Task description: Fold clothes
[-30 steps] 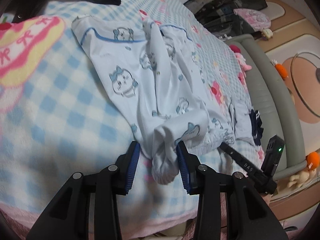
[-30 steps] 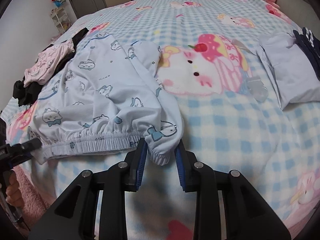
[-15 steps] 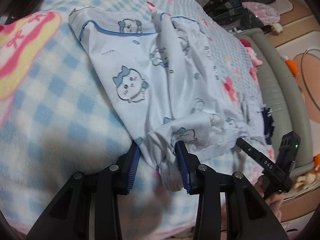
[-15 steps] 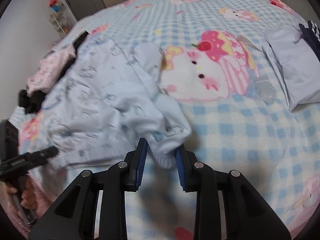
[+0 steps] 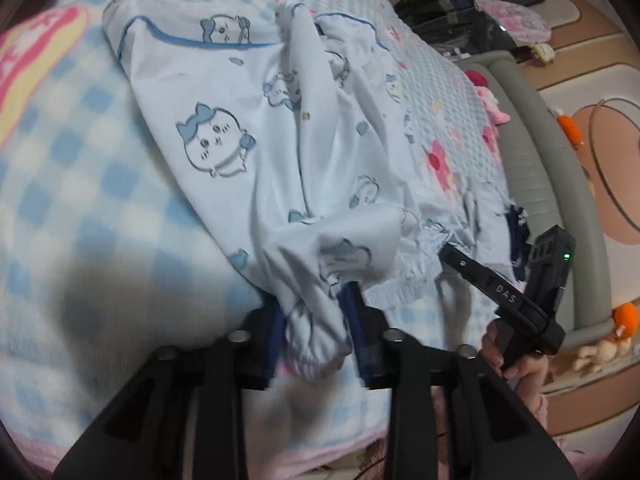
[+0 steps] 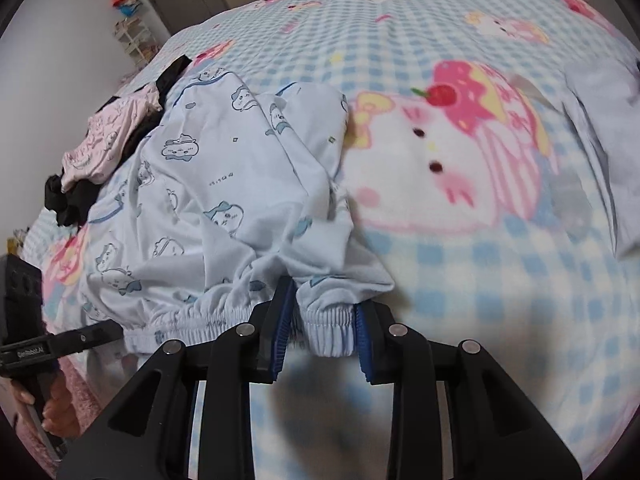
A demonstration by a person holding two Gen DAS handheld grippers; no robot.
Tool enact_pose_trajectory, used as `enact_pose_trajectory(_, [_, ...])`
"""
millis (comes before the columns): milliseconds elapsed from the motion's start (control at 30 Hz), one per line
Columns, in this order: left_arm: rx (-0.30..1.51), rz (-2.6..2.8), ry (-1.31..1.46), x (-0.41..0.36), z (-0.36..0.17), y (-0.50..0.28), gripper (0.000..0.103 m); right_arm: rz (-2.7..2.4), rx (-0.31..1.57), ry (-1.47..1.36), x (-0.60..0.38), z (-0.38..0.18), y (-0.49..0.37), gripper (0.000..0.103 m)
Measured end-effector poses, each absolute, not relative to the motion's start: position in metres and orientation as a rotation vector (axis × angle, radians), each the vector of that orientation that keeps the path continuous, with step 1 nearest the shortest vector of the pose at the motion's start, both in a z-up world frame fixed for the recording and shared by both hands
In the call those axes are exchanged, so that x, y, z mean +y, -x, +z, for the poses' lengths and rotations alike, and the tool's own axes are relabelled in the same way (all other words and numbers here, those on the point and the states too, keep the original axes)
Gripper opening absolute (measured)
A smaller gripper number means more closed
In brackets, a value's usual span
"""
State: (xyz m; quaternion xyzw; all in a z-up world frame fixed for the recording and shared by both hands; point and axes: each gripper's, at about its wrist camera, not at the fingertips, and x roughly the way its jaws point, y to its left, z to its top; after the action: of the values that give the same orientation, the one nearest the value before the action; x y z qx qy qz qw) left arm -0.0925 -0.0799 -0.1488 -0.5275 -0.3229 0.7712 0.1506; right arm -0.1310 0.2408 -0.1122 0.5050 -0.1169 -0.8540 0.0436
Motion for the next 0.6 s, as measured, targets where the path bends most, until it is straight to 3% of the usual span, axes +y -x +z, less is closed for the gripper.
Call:
enact_pose_trajectory(167, [-0.896,2.326,1.497,-0.088,-0.138,0.090,0.016,-2.660,-0.478,-1.506,0.258,-0.103,0.126,0.028])
enact_pose_trajectory(333, [-0.862,2.280,1.561,-0.087,-0.150,0.089,0.019,-2.638,-0.457,-1.571,0.267,-0.110,0.113,0.028])
enact_pose_trajectory(400, [-0.898,2.245,1.551,-0.088,-0.150,0.083,0.023,-2.620,-0.508,-1.550,0.270,-0.108,0.108,0.028])
enact_pose_trajectory(500, [-0.960,2.192,1.515,-0.091,-0.150,0.076,0.042,-2.557,-0.578,-1.521,0.270,-0.106,0.105,0.028])
enact_pose_trajectory(600, [-0.932,2.192,1.514,-0.084,-0.150,0.076,0.040,-2.493,-0.525,-1.557,0.259,-0.115,0.111,0.032])
